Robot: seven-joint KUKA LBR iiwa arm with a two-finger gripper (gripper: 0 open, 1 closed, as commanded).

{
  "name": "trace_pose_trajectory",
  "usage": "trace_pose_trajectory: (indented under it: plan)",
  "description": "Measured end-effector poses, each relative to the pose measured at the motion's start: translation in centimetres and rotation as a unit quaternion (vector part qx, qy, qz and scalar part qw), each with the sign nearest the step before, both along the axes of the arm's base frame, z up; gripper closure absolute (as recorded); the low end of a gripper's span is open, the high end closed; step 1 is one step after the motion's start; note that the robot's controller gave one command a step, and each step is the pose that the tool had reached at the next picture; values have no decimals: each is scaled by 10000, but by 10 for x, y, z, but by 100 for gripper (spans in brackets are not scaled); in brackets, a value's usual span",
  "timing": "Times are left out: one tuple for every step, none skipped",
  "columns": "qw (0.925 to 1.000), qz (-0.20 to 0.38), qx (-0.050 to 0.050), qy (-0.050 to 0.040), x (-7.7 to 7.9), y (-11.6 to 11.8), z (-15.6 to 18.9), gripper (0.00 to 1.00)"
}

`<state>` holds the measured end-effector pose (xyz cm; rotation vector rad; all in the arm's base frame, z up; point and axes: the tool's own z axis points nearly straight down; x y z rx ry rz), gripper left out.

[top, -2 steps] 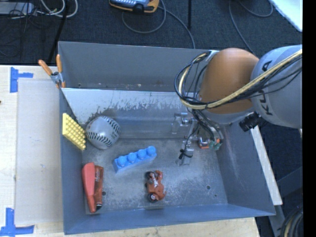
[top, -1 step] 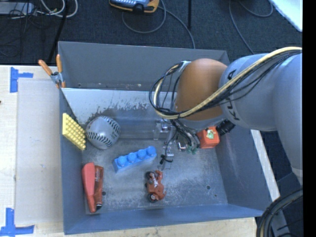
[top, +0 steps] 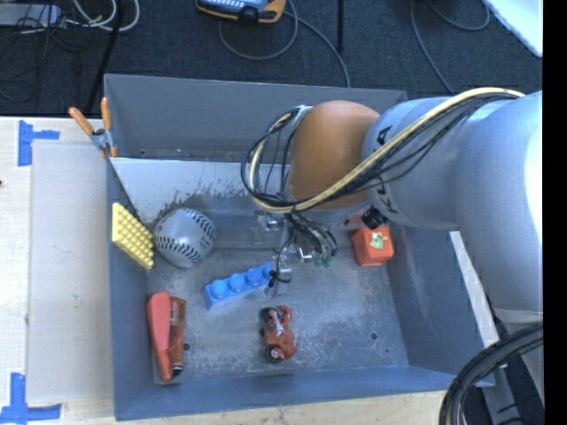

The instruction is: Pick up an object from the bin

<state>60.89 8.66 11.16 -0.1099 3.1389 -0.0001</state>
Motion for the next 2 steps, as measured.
trace_pose_trajectory:
  plan:
    - [10000,-12,12,46,-45,23,-42,100]
    - [10000,-11,11,46,-45,23,-42,100]
